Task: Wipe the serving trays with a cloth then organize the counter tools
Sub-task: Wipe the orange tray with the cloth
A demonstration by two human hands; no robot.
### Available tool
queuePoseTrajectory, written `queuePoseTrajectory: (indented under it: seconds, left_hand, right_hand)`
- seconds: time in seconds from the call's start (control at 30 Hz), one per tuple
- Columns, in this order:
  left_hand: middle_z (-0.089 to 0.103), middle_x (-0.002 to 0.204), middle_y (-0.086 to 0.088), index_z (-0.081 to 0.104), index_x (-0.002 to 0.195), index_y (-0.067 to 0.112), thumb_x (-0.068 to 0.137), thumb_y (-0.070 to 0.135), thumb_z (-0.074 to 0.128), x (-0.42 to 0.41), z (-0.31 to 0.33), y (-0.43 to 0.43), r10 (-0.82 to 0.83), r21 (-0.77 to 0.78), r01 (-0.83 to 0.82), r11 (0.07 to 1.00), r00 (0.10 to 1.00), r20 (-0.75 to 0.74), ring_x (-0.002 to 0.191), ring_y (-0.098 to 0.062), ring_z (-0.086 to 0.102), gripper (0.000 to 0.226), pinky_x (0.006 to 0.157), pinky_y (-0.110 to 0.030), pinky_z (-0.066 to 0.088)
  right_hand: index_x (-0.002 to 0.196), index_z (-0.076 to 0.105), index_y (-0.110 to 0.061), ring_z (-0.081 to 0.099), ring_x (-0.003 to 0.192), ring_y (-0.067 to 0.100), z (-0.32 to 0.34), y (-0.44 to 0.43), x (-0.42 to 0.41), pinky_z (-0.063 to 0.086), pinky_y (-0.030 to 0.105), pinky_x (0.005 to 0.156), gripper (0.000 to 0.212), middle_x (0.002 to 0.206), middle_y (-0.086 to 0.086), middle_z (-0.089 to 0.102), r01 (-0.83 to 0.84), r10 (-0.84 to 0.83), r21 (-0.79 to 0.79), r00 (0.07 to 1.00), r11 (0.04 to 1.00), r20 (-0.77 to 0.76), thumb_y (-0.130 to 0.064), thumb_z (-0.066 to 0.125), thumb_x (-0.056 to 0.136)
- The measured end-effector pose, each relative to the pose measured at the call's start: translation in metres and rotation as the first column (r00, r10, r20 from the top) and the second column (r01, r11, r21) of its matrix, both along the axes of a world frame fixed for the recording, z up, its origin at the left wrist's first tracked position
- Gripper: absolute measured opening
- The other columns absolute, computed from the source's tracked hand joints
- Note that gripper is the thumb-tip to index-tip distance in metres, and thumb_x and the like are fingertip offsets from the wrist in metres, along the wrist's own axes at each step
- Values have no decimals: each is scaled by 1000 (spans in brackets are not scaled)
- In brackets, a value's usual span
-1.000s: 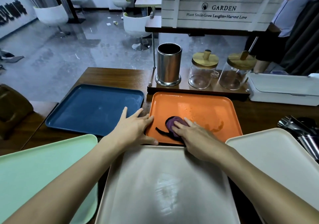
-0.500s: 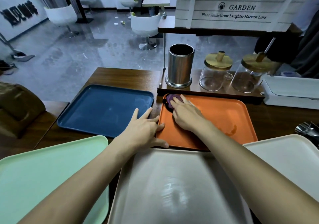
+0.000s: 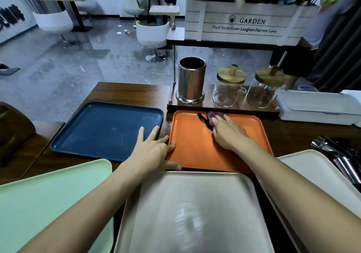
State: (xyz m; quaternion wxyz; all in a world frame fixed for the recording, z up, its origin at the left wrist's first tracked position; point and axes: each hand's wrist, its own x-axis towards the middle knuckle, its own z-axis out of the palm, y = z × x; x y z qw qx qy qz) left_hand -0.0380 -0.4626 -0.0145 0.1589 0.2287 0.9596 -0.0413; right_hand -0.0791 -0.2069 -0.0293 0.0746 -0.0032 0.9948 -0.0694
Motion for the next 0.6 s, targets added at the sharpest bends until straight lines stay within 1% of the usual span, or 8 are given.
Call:
queuePoseTrajectory:
  seconds: [0.17,0.27,0.33,0.43,0.47,0.53,0.6]
  left_hand:
    - [20,170,2,32,159,34,84,83,45,0,-1,0,-9,10,9,1000,1000,-12,157,-32,-11,90,119,-68,-11]
    - [7,172,2,34,158,34,84,82,48,-3,-1,-1,-12,38,12,999,1000,17,157,-30,-13,89,120,-67,-10]
    - [1,172,3,41,155,31,84,82,49,-6,0,-1,-18,85,15,996,999,41,157,-28,-14,88,121,-66,-9]
    - [5,172,3,53,146,28,83,83,50,-15,-2,3,-39,157,40,987,999,-6,158,-23,-11,84,122,-64,-9]
    - [9,172,3,51,145,27,82,82,52,-18,-3,6,-45,164,48,985,999,-22,158,-22,-10,83,122,-64,-10]
    - [16,170,3,40,149,26,82,76,60,-22,-7,11,-35,173,35,984,999,-2,158,-22,-7,86,122,-63,-11]
    - [15,171,3,26,158,26,81,74,64,-27,-10,14,-11,176,5,984,1000,29,158,-23,-10,99,121,-62,-14]
  right_hand:
    - [147,40,-12,28,146,28,3,42,8,29,42,117,44,156,6,37,128,-129,29,991,991,42,-19,32,104]
    - [149,36,-12,22,150,28,-1,52,9,26,44,120,45,160,6,32,137,-136,-12,989,990,64,-20,32,104]
    - [150,33,-12,17,152,29,-3,52,10,25,45,121,47,162,5,28,143,-140,-36,987,989,73,-19,32,104]
    - [153,28,-12,11,154,28,-5,50,13,22,44,122,48,165,3,22,141,-138,-57,989,988,58,-17,33,105]
    - [154,28,-11,9,154,28,-5,50,14,21,43,122,48,165,3,21,141,-138,-64,989,988,52,-16,33,106]
    - [156,25,-10,4,155,28,-5,50,13,17,42,124,50,167,3,17,142,-139,-77,989,987,54,-15,33,106]
    - [158,21,-11,0,156,29,-8,50,12,13,43,125,53,168,3,13,145,-141,-82,988,986,59,-14,33,106]
